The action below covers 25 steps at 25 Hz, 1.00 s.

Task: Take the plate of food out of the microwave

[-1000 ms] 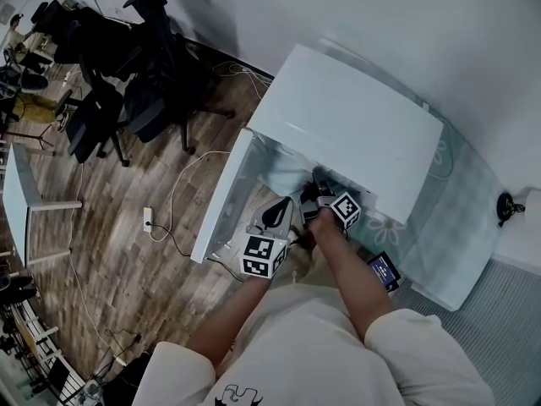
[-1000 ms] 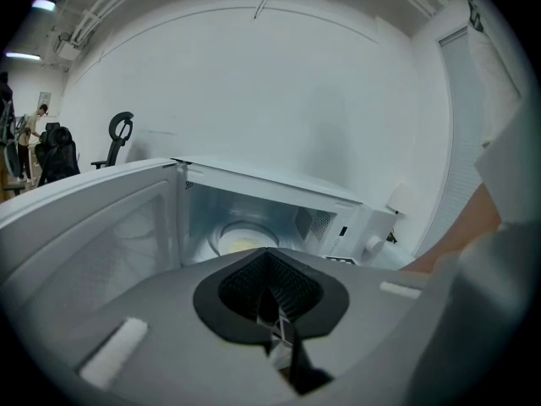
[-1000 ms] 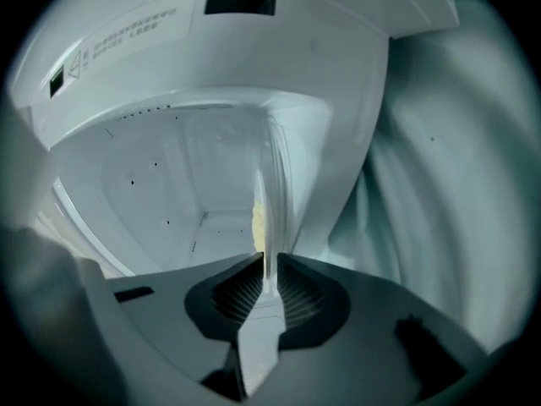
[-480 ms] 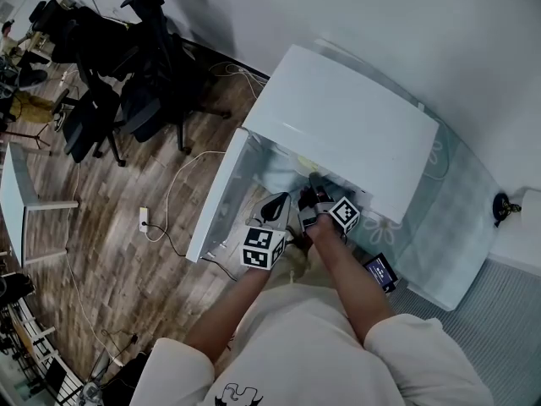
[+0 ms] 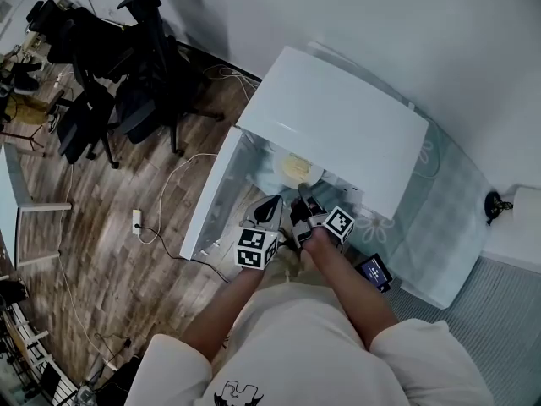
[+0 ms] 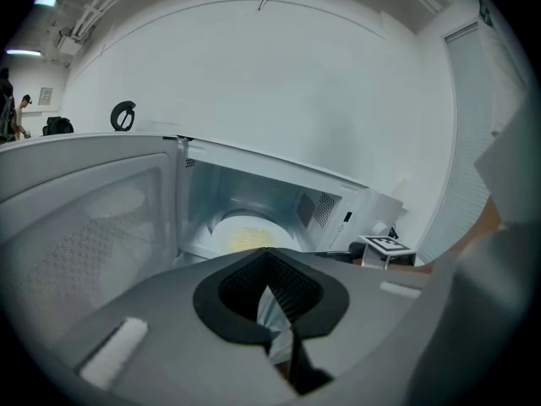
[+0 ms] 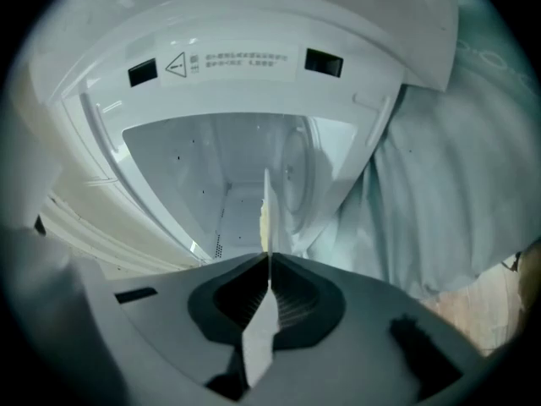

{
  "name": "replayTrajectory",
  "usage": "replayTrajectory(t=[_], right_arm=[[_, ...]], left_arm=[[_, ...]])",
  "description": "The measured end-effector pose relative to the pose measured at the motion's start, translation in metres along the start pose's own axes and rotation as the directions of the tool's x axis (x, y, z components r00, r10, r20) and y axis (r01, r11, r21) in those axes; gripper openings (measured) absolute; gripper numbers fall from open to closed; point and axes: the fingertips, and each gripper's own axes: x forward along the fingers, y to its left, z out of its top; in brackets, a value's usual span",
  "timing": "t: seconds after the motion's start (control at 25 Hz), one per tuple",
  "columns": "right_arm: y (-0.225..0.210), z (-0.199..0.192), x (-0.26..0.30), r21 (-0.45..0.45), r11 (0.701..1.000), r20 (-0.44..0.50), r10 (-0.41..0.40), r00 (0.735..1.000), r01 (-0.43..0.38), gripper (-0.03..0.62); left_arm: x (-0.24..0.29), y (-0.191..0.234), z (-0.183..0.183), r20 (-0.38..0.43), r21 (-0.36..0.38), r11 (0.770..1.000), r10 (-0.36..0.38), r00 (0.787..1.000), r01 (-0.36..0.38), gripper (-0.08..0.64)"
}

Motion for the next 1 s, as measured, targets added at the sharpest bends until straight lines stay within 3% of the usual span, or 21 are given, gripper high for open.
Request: replayTrajectory(t=[0.12,0.32,0.52,0.76,1.0], right_arm=[[-0.001,-0.012,-0.013,-0.043,0.998,-0.053,-0.055,0.997,0.053,0.021],[0.013,-0.03,-0.04,-0.025,0.999,-0.13,-0.044,0.991,0.041,0.021],[0.045,-0.043,-0.064,-0.042,0.999,-0.216,-0.012,0.976,0.003,0.021],[0.078,-0.044,-0.086,0.002,1.0,-0.227,0.003,0.974,-0.003,0.021],[0.111,-0.045,-0.104,0.017,1.0,-0.223,0.025,0.974,-0.022,0.021]], left_arm=[[-0.004,-0.001,-0.004,-0.002,0.006,1.0,0.003,1.0,-0.003,0.003],[-0.021,-0.009,-0.007,0.008,-0.017,1.0,0.002,1.0,-0.002,0.003],[-0.049,-0.022,0.002,0.027,0.024,1.0,-0.01,1.0,0.009,0.003],[-0.08,-0.038,0.023,0.082,-0.009,0.999,-0.034,0.996,0.035,0.003],[-0.091,-0.056,0.036,0.107,0.01,0.999,-0.053,0.993,0.052,0.003]])
